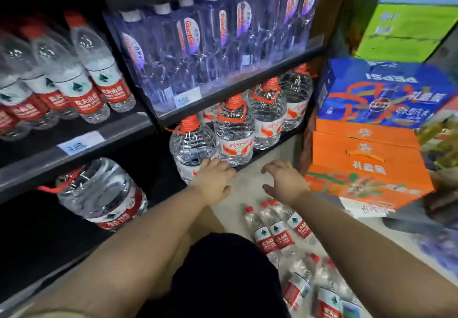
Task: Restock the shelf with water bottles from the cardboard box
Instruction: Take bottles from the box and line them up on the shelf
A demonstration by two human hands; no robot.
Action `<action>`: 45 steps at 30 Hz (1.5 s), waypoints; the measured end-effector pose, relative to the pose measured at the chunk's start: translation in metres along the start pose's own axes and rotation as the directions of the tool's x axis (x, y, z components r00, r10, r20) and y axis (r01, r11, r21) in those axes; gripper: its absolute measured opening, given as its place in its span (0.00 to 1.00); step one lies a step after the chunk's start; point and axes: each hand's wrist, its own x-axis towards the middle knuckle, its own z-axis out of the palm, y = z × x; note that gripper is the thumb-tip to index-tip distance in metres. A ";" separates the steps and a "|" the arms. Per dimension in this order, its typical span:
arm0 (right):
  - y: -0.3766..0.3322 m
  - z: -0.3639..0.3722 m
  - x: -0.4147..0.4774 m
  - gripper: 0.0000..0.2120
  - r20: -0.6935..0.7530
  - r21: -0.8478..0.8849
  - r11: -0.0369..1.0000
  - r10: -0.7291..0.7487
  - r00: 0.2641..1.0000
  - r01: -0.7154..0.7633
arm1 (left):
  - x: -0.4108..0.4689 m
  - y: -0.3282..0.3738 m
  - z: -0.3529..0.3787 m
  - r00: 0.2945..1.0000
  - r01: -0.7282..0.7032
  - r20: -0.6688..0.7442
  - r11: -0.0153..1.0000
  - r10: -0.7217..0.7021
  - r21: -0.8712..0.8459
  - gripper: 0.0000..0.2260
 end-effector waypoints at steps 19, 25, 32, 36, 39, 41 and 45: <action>0.114 0.246 -0.022 0.27 0.290 0.109 0.796 0.548 0.785 -0.596 | 0.104 0.091 0.246 0.903 0.396 0.378 0.743 -0.206 -0.540 0.24; 0.128 0.285 -0.028 0.34 0.300 0.159 0.692 0.646 0.702 -0.704 | 0.115 0.130 0.316 0.525 0.813 0.771 -0.057 -0.360 -0.580 0.33; 0.136 0.302 -0.026 0.41 0.406 0.264 0.540 0.689 0.600 -0.799 | 0.104 0.165 0.365 0.461 0.826 0.835 -0.198 -0.300 -0.527 0.37; 0.140 0.308 -0.022 0.38 0.409 0.226 0.553 0.693 0.593 -0.802 | 0.096 0.169 0.371 0.462 0.822 0.826 -0.193 -0.324 -0.536 0.45; 0.138 0.308 -0.020 0.37 0.446 0.319 0.457 0.701 0.557 -0.830 | 0.093 0.166 0.355 0.463 0.803 0.829 -0.249 -0.313 -0.542 0.37; 0.134 0.307 -0.021 0.35 0.459 0.390 0.381 0.709 0.536 -0.838 | 0.093 0.161 0.341 0.436 0.802 0.847 -0.297 -0.304 -0.519 0.31; 0.126 0.304 -0.026 0.30 0.442 0.506 0.291 0.721 0.534 -0.812 | 0.095 0.146 0.323 0.481 0.763 0.836 -0.342 -0.266 -0.548 0.26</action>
